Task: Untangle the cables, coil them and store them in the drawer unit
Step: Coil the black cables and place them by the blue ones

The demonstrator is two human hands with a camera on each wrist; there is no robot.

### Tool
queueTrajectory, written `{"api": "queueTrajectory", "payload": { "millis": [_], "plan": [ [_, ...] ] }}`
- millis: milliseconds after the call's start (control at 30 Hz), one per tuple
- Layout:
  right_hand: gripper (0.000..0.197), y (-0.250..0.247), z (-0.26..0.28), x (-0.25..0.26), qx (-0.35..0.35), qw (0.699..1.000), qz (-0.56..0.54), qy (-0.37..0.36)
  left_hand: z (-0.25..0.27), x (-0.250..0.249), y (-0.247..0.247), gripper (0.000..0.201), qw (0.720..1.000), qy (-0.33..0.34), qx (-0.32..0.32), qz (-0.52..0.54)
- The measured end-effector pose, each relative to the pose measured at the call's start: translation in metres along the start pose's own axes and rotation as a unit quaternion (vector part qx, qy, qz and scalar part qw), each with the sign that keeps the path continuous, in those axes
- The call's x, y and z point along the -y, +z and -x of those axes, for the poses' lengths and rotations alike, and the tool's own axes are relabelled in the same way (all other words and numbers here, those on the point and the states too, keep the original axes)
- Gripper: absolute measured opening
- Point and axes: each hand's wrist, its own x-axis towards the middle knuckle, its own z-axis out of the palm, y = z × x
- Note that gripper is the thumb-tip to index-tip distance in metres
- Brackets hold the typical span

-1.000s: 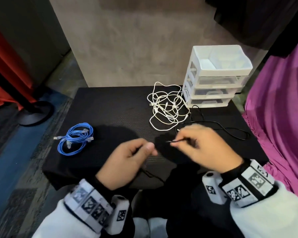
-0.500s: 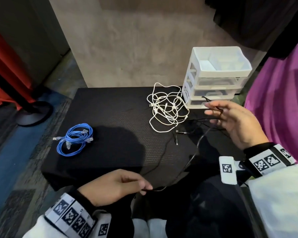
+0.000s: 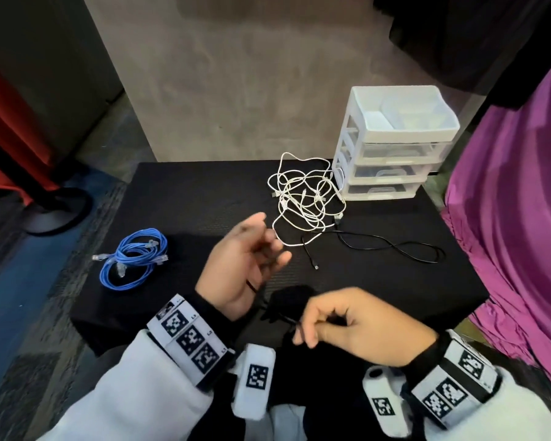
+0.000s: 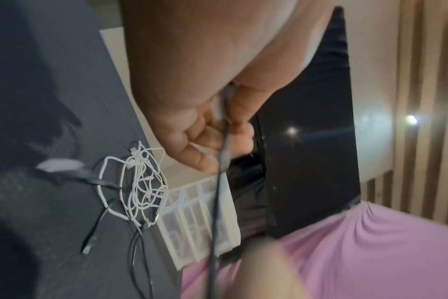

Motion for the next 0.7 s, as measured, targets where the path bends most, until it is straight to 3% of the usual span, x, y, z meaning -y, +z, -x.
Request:
{"api": "queueTrajectory", "payload": {
  "millis": [67, 133, 267, 400, 567, 633, 700],
  "plan": [
    [0.027, -0.003, 0.009, -0.009, 0.018, 1.0, -0.007, 0.022, -0.001, -0.012, -0.011, 0.008, 0.999, 0.004, -0.012, 0.03],
    [0.023, -0.009, 0.015, -0.018, -0.005, 0.999, -0.005, 0.036, 0.004, -0.02, -0.021, 0.014, 1.0, 0.027, -0.009, 0.012],
    [0.005, -0.012, 0.015, -0.024, -0.053, 0.997, -0.049, 0.04, 0.025, -0.01, -0.024, 0.028, 0.986, 0.078, 0.056, -0.135],
    [0.031, 0.003, 0.002, -0.004, -0.083, 0.991, -0.107, -0.004, 0.038, 0.024, -0.018, 0.02, 0.94, 0.164, 0.079, -0.29],
    [0.013, 0.038, -0.019, 0.01, -0.106, 0.982, -0.15, -0.04, 0.044, 0.038, -0.014, 0.02, 0.949, 0.139, 0.096, -0.267],
    [0.017, 0.032, -0.02, 0.011, -0.147, 0.978, -0.142, -0.046, 0.042, 0.035, -0.025, 0.02, 0.93, 0.16, 0.093, -0.317],
    [0.022, 0.019, -0.02, 0.01, -0.19, 0.97, -0.147, -0.044, 0.04, 0.033, -0.038, 0.012, 0.892, 0.195, 0.083, -0.399]
  ]
}}
